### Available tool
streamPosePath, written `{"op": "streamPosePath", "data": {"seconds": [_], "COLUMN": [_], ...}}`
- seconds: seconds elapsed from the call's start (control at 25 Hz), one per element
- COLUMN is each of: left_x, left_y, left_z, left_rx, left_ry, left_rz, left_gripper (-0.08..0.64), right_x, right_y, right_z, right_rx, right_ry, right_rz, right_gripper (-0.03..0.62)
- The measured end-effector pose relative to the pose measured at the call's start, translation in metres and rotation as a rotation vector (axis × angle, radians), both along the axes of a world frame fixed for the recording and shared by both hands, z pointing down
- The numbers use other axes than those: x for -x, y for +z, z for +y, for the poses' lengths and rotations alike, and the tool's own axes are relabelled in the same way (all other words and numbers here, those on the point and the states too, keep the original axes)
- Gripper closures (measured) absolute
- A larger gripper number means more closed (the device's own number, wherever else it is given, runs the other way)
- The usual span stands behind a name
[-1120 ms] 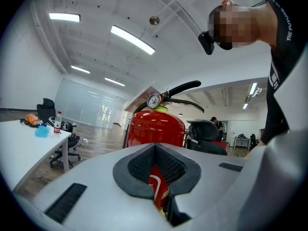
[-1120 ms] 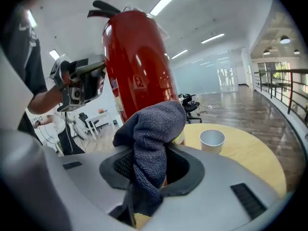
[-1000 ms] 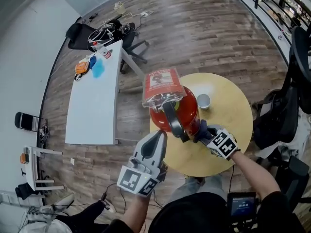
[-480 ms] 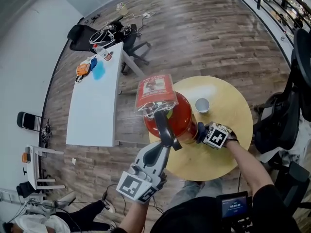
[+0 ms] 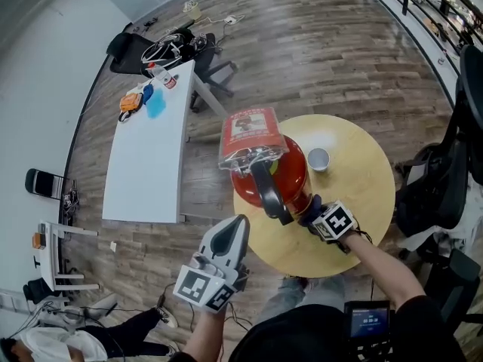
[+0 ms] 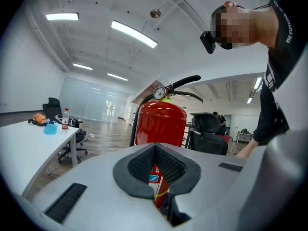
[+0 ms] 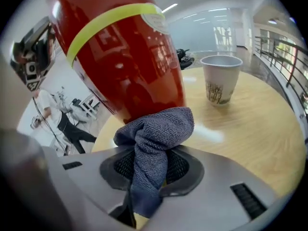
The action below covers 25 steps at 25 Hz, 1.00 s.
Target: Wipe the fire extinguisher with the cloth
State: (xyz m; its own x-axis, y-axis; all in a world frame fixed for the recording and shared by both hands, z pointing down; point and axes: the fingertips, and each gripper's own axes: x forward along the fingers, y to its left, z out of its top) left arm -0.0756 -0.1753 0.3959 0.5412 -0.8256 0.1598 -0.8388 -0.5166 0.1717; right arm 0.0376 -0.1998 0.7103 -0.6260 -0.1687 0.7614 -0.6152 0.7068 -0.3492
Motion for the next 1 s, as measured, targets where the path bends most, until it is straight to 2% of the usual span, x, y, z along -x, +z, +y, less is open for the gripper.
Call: {"op": "streamPosePath", "data": {"seconds": [0.12,0.24,0.48,0.64,0.84,1.0], "left_x": [0.008,0.02,0.024,0.03,0.044,0.055], "left_y": [0.001,-0.002,-0.007,-0.022,-0.036,-0.046], "left_z": [0.01,0.015,0.017,0.032,0.043,0.048], "left_rx": [-0.006,-0.013,-0.056,-0.094,-0.124,-0.143], "left_ry": [0.034,0.077,0.188,0.249,0.287,0.299], "left_rz": [0.004,0.03,0.112,0.136,0.157,0.167], "left_gripper": [0.537,0.537,0.537,0.537,0.537,0.537], "right_x": [0.009,0.016,0.024,0.033,0.042,0.047], "right_y": [-0.019,-0.07,-0.237,-0.321,-0.377,-0.39], "right_z": [0.003,0.003,0.001,0.01,0.017,0.019], "right_rx": [-0.015,-0.089,-0.371,-0.523,-0.615,-0.639], "right_ry": [0.111,0.206,0.292,0.306,0.351,0.392], "right_rz": [-0.051,-0.096,-0.219,-0.175,-0.193,-0.196], "right_gripper": [0.471,0.471,0.471,0.471,0.471,0.471]}}
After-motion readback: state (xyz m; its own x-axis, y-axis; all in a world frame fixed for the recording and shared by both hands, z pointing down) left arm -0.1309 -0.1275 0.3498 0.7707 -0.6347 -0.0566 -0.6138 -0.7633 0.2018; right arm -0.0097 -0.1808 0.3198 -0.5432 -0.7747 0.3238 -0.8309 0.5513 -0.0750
